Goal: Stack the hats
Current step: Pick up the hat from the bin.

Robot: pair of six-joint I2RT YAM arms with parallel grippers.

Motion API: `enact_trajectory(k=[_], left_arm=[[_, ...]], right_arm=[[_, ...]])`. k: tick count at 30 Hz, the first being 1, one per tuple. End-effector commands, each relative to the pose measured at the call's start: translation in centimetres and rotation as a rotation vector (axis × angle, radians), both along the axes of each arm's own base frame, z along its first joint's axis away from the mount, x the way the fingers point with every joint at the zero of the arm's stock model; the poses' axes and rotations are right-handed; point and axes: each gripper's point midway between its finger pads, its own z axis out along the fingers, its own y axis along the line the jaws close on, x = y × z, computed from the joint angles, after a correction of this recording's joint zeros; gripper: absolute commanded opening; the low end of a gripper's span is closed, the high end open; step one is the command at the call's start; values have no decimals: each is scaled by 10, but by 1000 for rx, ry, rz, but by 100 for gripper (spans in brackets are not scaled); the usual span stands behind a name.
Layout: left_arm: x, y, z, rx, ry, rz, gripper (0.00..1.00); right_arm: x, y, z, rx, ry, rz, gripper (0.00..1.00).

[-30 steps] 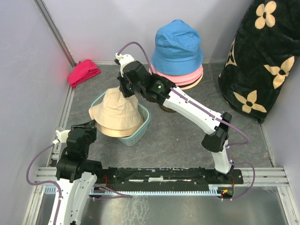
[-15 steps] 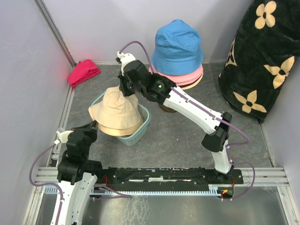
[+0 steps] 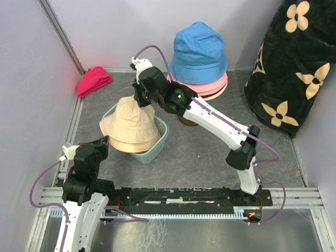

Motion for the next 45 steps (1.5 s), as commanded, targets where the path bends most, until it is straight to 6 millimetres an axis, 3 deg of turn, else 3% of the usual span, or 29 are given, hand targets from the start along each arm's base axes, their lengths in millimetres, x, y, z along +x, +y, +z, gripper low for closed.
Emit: enact_trajectory(k=[1, 24, 32, 45], left_arm=[[-3, 8, 7, 57, 9, 16, 3], [-7, 14, 5, 89, 60, 36, 3], [-4, 13, 9, 95, 59, 31, 3], [2, 11, 24, 112, 30, 16, 3]], right_arm=[[4, -15, 92, 168, -173, -33, 1], [6, -30, 134, 241, -270, -44, 1], [3, -27, 141, 257, -299, -7, 1], [-2, -14, 173, 331, -404, 71, 1]])
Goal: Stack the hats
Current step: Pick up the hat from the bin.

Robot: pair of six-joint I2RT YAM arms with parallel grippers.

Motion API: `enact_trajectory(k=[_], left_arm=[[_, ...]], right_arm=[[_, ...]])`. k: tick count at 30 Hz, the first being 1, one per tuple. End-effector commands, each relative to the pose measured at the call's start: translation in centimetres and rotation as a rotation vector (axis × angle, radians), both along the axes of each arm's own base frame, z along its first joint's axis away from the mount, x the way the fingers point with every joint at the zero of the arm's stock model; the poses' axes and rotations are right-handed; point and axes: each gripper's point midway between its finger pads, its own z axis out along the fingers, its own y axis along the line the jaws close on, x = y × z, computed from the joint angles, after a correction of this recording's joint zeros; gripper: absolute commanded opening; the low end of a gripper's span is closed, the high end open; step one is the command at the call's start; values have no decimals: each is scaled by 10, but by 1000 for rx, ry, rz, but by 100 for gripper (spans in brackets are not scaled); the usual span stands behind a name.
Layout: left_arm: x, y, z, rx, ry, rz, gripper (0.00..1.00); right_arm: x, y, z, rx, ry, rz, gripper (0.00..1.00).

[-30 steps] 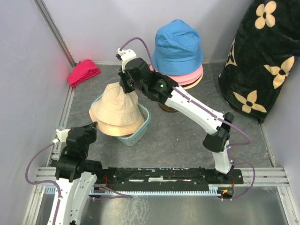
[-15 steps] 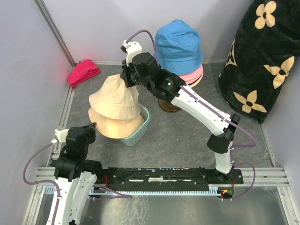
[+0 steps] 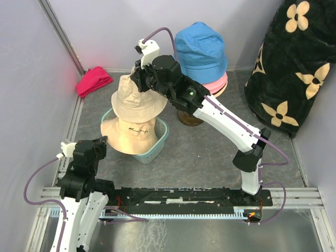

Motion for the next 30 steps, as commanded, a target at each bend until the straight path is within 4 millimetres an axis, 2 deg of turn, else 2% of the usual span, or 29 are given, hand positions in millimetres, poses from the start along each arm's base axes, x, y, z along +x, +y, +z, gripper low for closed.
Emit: enact_trajectory(k=[1, 5, 9, 14, 21, 30], left_arm=[[6, 5, 24, 47, -54, 8, 3], [8, 3, 26, 45, -58, -1, 5], [9, 3, 26, 45, -62, -5, 18], [8, 3, 29, 48, -70, -5, 30], [8, 3, 32, 47, -74, -6, 50], [7, 8, 46, 57, -104, 17, 57]], right_arm=[[-13, -8, 79, 164, -156, 53, 1], [-16, -2, 87, 176, -196, 89, 1], [-17, 0, 94, 189, -228, 104, 1], [-20, 2, 106, 216, -273, 127, 1], [-27, 1, 128, 250, -355, 157, 1], [-32, -7, 164, 299, -466, 151, 1]])
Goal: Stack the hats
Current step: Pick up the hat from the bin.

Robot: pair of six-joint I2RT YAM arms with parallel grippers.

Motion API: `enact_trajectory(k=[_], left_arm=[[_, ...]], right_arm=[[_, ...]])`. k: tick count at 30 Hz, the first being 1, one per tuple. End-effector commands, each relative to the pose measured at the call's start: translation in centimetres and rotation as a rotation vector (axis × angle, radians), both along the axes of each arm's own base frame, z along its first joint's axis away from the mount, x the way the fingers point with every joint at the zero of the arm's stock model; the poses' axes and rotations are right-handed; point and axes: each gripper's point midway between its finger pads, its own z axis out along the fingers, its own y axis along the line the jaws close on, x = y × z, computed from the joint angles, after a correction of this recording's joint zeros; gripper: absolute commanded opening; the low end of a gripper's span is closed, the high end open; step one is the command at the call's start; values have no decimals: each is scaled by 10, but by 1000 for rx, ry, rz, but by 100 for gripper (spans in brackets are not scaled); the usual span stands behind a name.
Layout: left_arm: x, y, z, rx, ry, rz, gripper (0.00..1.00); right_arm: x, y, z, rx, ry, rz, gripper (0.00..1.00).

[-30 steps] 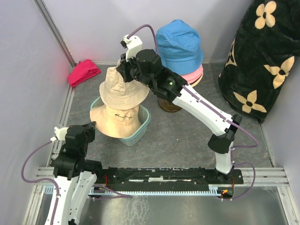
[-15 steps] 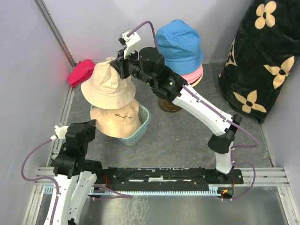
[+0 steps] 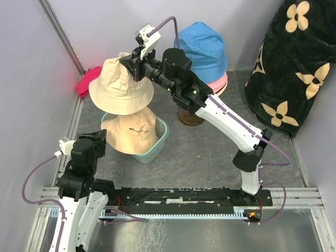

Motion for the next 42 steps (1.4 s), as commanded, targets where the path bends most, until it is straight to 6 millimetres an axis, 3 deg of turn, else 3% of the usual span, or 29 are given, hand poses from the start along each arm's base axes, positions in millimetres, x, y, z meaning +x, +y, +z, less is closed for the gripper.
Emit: enact_trajectory(k=[1, 11, 21, 23, 31, 42], left_arm=[[3, 9, 33, 42, -85, 33, 58], [-2, 20, 68, 88, -148, 69, 61], [-10, 26, 84, 104, -182, 92, 62], [-11, 27, 85, 103, -186, 94, 62], [-1, 21, 89, 96, -201, 72, 62], [14, 12, 103, 154, -238, 5, 63]], right_arm=[[-18, -27, 85, 169, -183, 2, 1], [-30, -48, 142, 291, -333, -25, 1], [-42, -77, 190, 384, -471, -86, 1], [-49, -91, 206, 412, -513, -106, 1], [-54, -135, 239, 441, -625, -225, 1], [-44, -191, 257, 365, -745, -441, 1]])
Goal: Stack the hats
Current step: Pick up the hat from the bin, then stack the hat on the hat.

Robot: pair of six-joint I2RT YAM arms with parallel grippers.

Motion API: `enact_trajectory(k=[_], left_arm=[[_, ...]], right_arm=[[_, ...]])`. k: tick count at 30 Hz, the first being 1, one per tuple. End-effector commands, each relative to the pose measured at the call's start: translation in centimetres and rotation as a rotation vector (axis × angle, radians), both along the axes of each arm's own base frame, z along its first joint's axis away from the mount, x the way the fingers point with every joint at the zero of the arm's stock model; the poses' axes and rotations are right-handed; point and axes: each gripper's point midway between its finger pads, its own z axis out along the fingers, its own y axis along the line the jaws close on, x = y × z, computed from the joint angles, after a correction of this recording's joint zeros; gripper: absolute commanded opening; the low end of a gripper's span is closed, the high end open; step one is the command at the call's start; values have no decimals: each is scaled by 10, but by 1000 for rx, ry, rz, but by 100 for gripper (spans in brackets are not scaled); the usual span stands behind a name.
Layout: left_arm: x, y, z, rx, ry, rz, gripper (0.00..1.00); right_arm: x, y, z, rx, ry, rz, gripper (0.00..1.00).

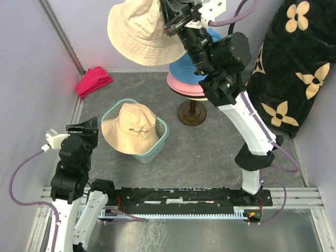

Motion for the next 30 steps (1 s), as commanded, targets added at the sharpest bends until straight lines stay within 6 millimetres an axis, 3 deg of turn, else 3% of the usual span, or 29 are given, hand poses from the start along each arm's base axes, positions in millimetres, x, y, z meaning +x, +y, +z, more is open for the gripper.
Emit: enact_trajectory(k=[1, 9, 19, 30], left_arm=[[11, -2, 26, 80, -59, -30, 63], [27, -12, 35, 100, -75, -77, 63], [51, -21, 57, 157, -115, -122, 63], [80, -30, 78, 190, -151, -157, 63]], right_arm=[[-16, -68, 42, 83, -105, -150, 1], [8, -116, 44, 83, -83, -262, 1], [80, -130, 6, 78, 32, -299, 1], [120, -114, -34, 47, 131, -254, 1]])
